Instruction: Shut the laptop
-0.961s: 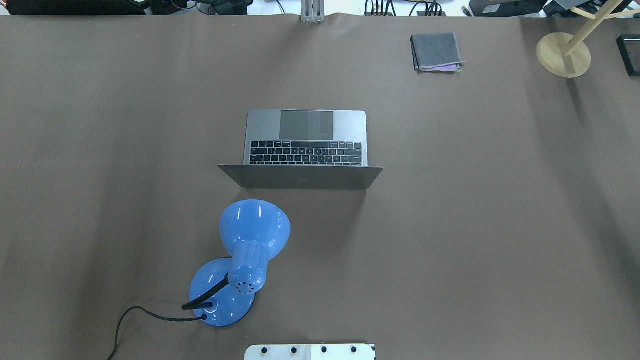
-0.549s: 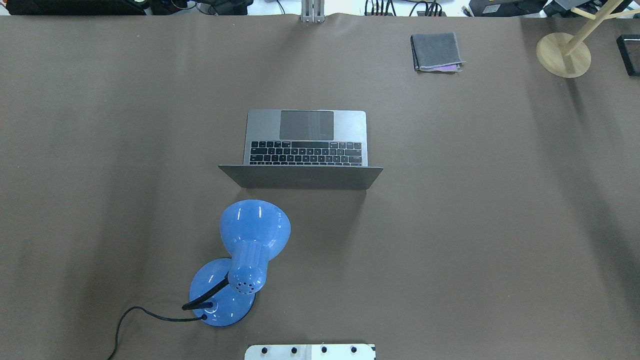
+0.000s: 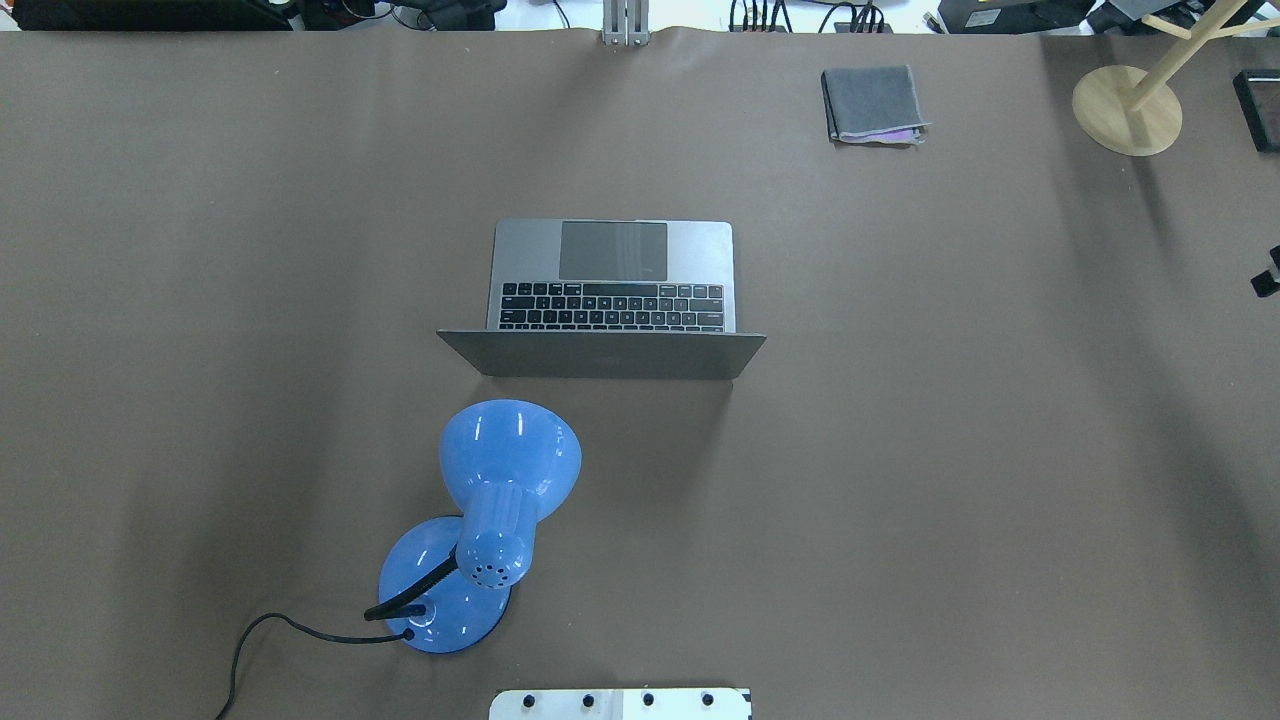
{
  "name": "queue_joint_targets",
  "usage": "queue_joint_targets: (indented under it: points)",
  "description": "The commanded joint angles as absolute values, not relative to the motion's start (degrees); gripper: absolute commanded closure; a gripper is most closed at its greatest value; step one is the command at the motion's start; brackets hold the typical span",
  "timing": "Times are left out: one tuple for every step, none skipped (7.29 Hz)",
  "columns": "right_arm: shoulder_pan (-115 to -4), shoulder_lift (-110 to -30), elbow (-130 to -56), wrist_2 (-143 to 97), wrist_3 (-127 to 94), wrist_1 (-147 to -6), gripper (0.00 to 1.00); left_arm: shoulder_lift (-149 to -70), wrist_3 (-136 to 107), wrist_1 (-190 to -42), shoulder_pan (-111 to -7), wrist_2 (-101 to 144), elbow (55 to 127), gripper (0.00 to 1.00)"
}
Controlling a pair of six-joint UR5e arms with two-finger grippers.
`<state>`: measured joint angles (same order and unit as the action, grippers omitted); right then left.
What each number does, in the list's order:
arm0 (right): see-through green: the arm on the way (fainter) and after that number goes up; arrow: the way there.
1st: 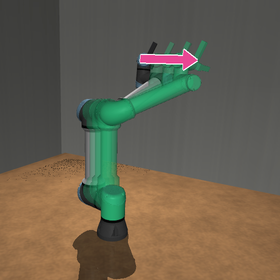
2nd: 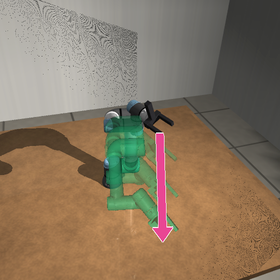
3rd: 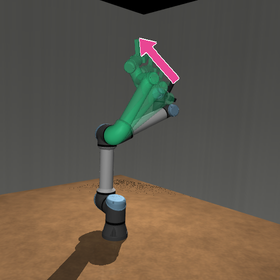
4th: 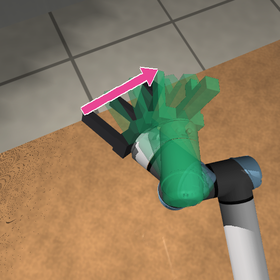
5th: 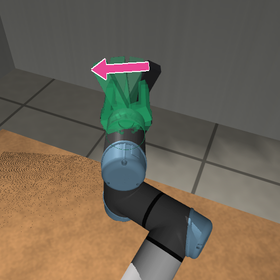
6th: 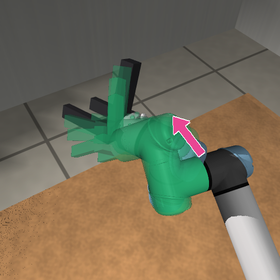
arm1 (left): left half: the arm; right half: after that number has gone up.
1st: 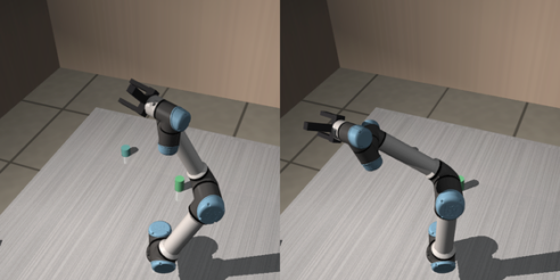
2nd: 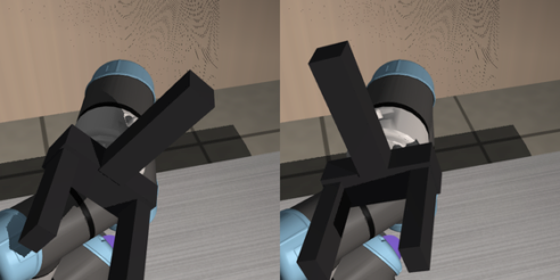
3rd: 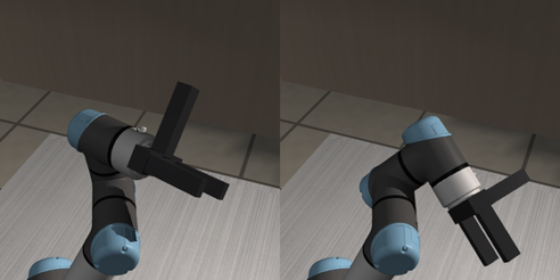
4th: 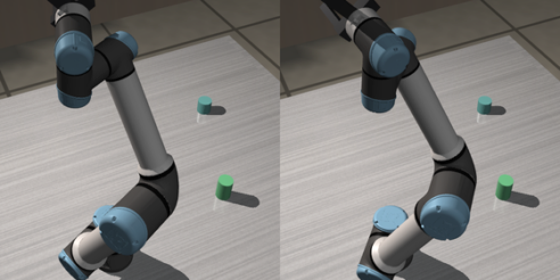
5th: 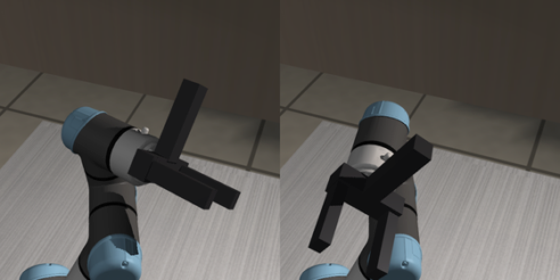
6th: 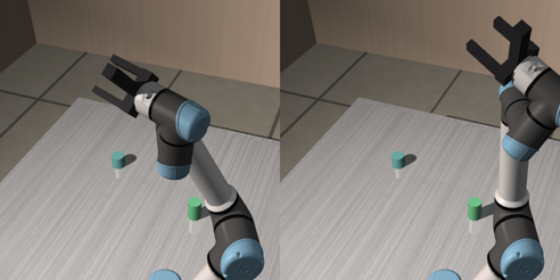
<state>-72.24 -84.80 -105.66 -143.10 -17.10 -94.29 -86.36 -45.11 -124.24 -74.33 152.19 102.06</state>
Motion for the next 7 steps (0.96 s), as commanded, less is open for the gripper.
queue_joint_targets:
  points:
    - [-62.4, -76.0, -109.7, -143.2, -36.4, -94.2, 0.06, -93.8, -56.1, -127.0, -65.9, 152.1, 102.1, 0.22]
    - [-58.7, -72.1, -109.7, -142.9, -42.9, -94.2, 0.08, -96.7, -56.3, -127.3, -64.5, 150.1, 102.2, 0.33]
    - [-55.5, -70.1, -110.1, -140.9, -44.5, -94.2, 0.1, -99.0, -57.3, -127.2, -62.1, 147.8, 102.0, 0.4]
    - [-52.4, -68.6, -110.3, -140.5, -44.6, -94.2, 0.15, -101.3, -64.4, -127.2, -58.3, 147.4, 101.9, 0.53]
    - [-50.6, -67.6, -110.5, -140.5, -45.3, -94.2, 0.21, -105.6, -73.9, -127.3, -54.4, 145.0, 102.3, 0.74]
    - [-49.7, -67.6, -111.1, -140.9, -45.7, -94.2, 0.49, -108.9, -80.5, -127.3, -49.5, 143.2, 102.3, 0.96]
    - [-48.7, -67.9, -112.3, -141.1, -47.8, -94.2, 0.81, -108.8, -80.7, -127.3, -47.4, 142.1, 102.7, 1.0]
